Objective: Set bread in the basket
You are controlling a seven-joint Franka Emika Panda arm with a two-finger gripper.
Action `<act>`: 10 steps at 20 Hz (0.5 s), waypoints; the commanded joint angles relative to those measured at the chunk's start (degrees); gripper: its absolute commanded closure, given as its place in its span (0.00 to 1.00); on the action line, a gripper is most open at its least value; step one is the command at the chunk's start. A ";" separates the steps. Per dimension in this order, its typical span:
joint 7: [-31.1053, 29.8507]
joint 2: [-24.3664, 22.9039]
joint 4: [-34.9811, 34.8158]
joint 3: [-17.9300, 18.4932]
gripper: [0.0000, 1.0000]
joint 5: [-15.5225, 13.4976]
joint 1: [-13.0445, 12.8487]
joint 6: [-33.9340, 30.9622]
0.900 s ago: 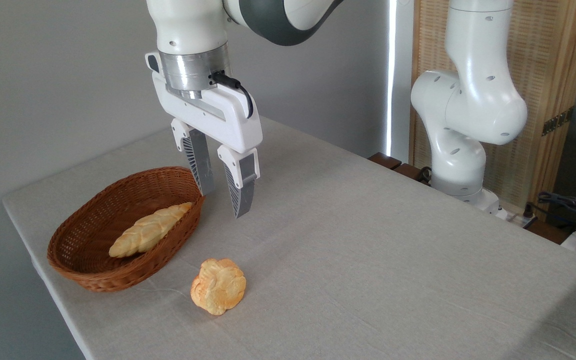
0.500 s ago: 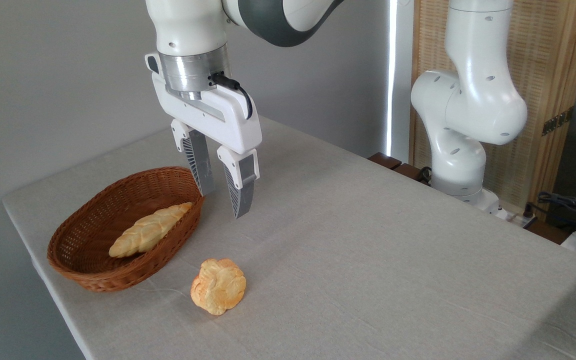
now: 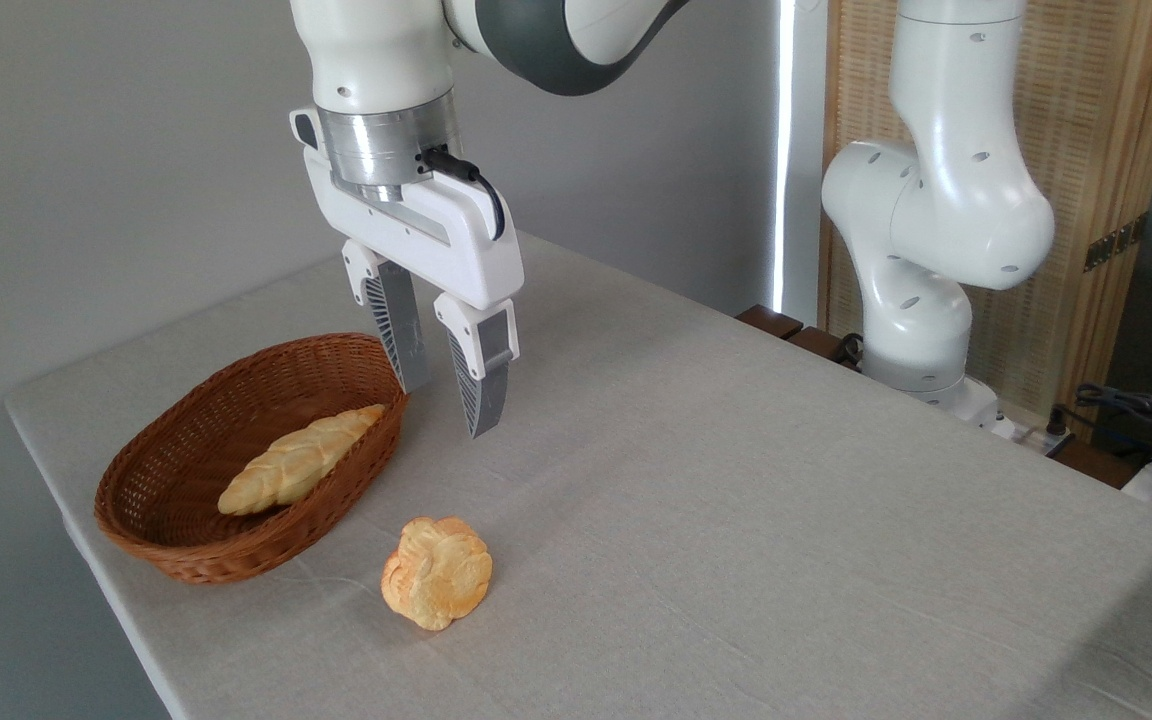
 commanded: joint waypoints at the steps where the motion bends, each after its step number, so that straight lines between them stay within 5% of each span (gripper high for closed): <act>1: 0.63 0.14 0.58 0.58 0.00 -0.16 0.80 -0.06; 10: 0.63 1.99 -0.56 1.01 0.00 -0.07 2.65 7.59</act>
